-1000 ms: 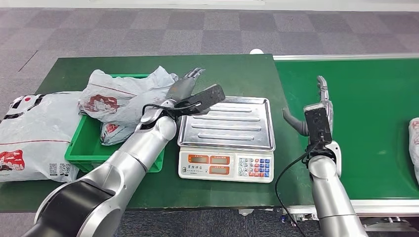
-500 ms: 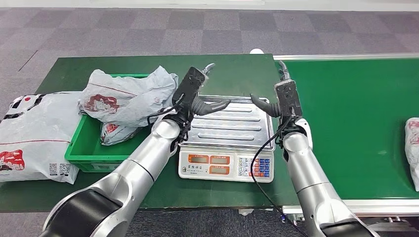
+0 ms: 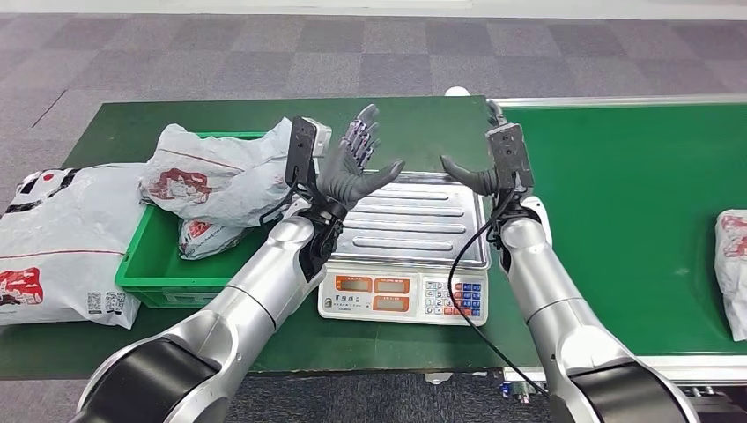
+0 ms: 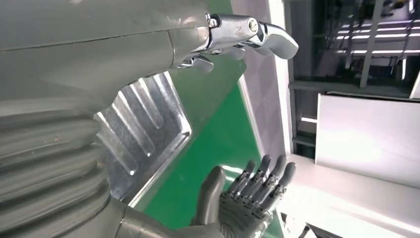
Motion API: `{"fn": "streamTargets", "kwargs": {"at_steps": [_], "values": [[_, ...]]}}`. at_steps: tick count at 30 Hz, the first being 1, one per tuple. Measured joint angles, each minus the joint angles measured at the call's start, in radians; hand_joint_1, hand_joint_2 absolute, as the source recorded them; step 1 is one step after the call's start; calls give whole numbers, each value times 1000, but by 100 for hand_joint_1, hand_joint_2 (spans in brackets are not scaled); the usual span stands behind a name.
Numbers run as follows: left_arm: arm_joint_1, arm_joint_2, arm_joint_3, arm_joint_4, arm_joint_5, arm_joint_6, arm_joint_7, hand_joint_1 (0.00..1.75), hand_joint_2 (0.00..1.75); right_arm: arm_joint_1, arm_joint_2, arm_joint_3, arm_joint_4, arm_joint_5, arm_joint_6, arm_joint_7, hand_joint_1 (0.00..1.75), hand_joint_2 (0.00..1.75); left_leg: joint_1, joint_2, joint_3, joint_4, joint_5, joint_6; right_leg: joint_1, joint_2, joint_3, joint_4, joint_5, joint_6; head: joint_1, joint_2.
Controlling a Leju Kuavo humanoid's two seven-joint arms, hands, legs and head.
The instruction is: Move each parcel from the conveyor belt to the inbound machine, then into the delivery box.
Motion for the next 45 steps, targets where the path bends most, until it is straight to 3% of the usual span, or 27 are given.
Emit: {"fn": "streamTargets", "kwargs": {"at_steps": [9, 22, 45], "values": [[-3, 2, 0, 1, 31, -11, 10, 0, 175, 12, -34, -5, 7, 11, 11, 0, 0, 175, 0, 1, 0, 0, 0, 0, 0, 1, 0, 0, 0, 0, 0, 0], [-2, 10, -3, 17, -47, 64, -17, 0, 175, 22, -33, 2, 15, 60, 20, -5, 0, 175, 0, 0, 0, 0, 0, 0, 0, 0, 0, 0, 0, 0, 0, 0], [-2, 10, -3, 53, -109, 107, -6, 0, 175, 61, -35, 2, 16, 87, 53, -13, 0, 175, 0, 0, 0, 0, 0, 0, 0, 0, 0, 0, 0, 0, 0, 0]]}}
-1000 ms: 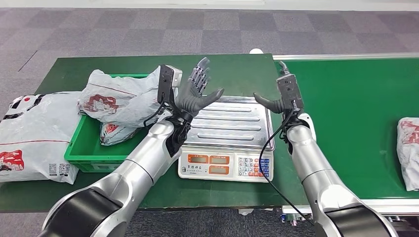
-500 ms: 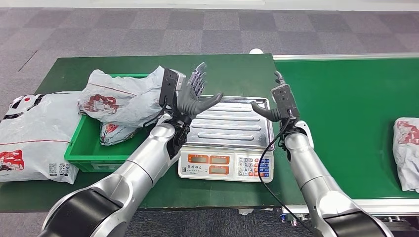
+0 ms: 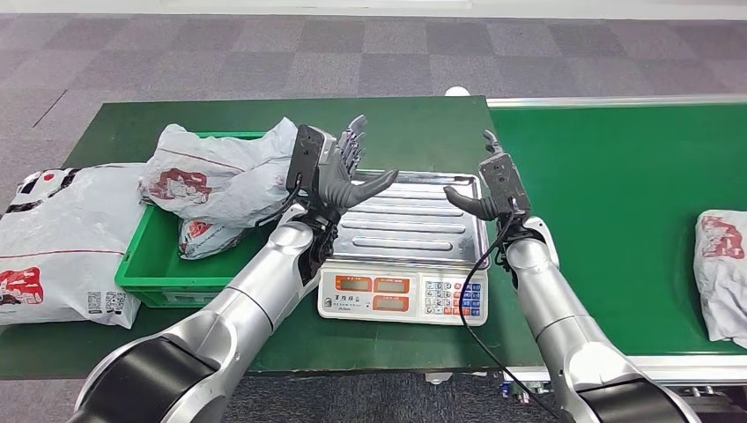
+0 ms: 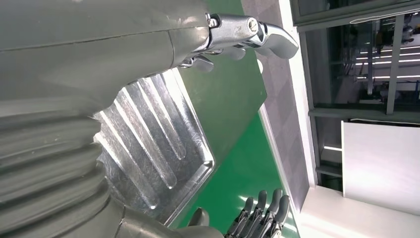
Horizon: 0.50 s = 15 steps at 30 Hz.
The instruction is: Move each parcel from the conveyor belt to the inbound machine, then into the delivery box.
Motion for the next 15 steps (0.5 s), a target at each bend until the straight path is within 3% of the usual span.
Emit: {"fn": "streamTargets", "kwargs": {"at_steps": [15], "values": [[0, 0, 0, 0, -16, 8, 1, 0, 175, -2, 0, 2, 1, 4, -13, 3, 0, 175, 0, 0, 0, 0, 0, 0, 0, 0, 0, 0, 0, 0, 0, 0]]}}
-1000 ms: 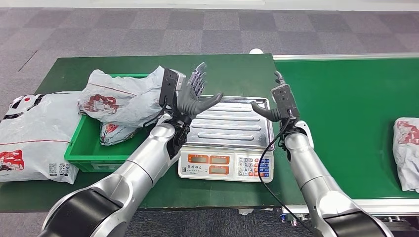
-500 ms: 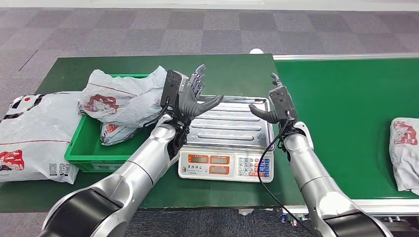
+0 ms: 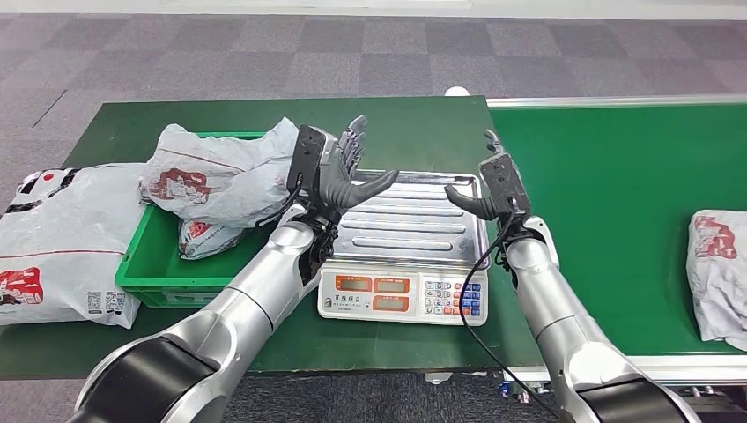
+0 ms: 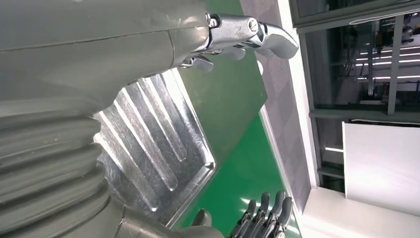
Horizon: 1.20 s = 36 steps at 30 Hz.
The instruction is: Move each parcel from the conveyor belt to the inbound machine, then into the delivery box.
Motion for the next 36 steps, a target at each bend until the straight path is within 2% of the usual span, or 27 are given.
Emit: {"fn": "streamTargets", "kwargs": {"at_steps": [10, 21, 36], "values": [[0, -6, -13, 2, -45, 24, 29, 0, 175, -15, 0, 3, 20, 4, -33, 9, 0, 175, 0, 0, 0, 0, 0, 0, 0, 0, 0, 0, 0, 0, 0, 0], [0, -9, -71, 2, 1, 31, 35, 0, 175, -11, -6, 2, 22, -11, -36, 8, 0, 175, 0, 0, 0, 0, 0, 0, 0, 0, 0, 0, 0, 0, 0, 0], [0, -10, -85, 2, 26, 15, 33, 0, 175, -4, -9, 3, 22, -13, -32, 9, 0, 175, 0, 0, 0, 0, 0, 0, 0, 0, 0, 0, 0, 0, 0, 0]]}}
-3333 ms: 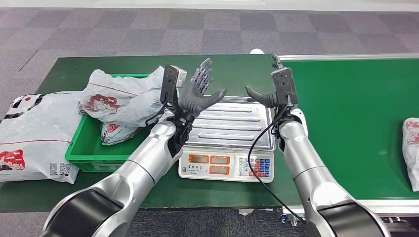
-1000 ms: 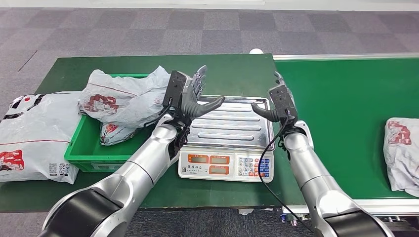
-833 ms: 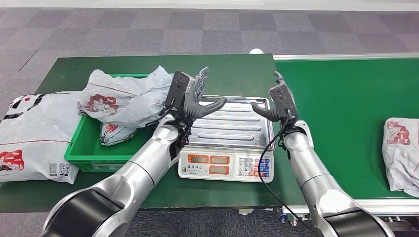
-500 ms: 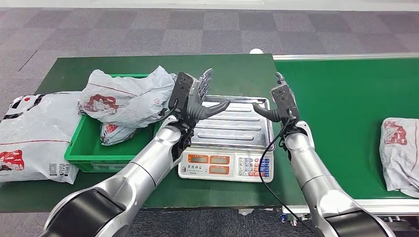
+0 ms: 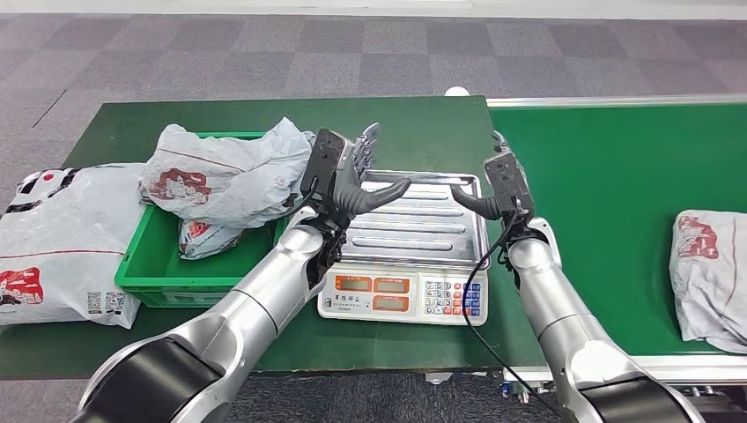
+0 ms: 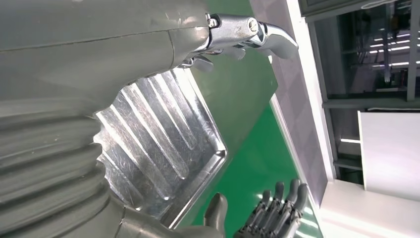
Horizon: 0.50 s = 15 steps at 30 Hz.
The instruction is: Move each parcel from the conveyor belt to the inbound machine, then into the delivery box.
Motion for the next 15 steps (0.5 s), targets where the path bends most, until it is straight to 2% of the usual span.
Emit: {"fn": "streamTargets", "kwargs": {"at_steps": [15], "values": [[0, 0, -16, 0, -19, -14, -19, 0, 175, 18, 0, 0, -15, 15, -10, 5, 0, 175, 0, 0, 0, 0, 0, 0, 0, 0, 0, 0, 0, 0, 0, 0]]}}
